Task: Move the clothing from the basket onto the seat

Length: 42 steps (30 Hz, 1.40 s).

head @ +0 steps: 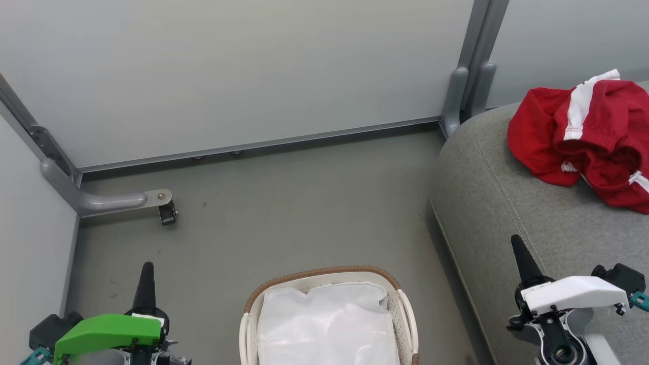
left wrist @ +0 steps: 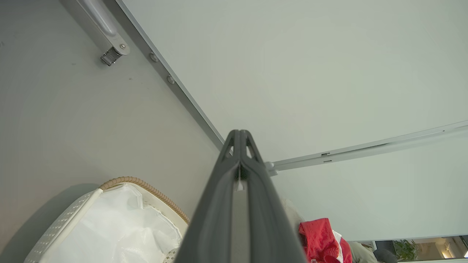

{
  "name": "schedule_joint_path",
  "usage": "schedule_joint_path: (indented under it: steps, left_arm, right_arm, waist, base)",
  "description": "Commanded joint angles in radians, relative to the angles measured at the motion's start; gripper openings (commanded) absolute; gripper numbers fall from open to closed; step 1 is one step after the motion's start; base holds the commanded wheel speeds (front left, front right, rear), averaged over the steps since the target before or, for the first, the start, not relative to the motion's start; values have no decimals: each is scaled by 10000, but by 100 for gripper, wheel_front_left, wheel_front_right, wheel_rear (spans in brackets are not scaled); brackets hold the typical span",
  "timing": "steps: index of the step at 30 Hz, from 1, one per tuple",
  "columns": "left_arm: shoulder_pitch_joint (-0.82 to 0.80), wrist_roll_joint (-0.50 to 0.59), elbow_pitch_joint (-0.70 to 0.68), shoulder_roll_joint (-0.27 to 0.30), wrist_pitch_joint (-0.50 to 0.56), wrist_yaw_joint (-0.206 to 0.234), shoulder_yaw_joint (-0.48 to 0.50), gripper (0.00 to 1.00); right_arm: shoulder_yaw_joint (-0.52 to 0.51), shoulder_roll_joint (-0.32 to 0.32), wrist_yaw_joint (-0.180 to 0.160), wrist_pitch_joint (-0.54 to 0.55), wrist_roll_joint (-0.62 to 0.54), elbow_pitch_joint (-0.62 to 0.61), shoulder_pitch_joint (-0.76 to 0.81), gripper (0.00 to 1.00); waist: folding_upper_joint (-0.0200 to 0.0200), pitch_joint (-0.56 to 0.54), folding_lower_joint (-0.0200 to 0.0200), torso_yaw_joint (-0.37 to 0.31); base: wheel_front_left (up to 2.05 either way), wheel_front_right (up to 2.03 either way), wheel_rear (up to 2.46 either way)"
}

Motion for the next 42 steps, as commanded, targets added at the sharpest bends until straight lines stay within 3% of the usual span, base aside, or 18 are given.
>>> schedule_joint_path:
  steps: [1,42]
  left_arm:
    - [-299,-345,-129,43,105,-80,72,0]
    - [-509,-3370,-499,57,1030,-238,531,0]
  right_arm:
    - [-94,-64,-5,111,356,-150,24,0]
    - [-718,-72,-7,1031,3717,-493,147,0]
  waist:
    - [0,-1,0,-2]
    - [0,-20,0,-43]
  base:
    - [0,0,0]
    - [0,0,0]
